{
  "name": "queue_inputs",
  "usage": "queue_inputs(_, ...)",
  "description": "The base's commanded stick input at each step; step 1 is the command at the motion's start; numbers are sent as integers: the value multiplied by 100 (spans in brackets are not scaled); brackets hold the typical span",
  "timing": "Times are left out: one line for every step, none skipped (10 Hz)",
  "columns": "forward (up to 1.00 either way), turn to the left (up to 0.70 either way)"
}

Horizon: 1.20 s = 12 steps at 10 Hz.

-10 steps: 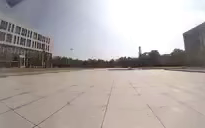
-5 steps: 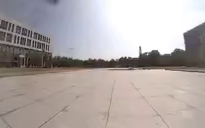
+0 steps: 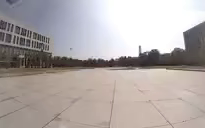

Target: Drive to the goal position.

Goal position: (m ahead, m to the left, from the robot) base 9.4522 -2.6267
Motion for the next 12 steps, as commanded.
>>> queue_inputs(50, 0)
queue_inputs(50, 0)
queue_inputs(50, 0)
queue_inputs(50, 0)
queue_inputs(50, 0)
queue_inputs(50, 0)
queue_inputs(50, 0)
queue_inputs(50, 0)
queue_inputs(50, 0)
queue_inputs(50, 0)
queue_inputs(50, 0)
queue_inputs(50, 0)
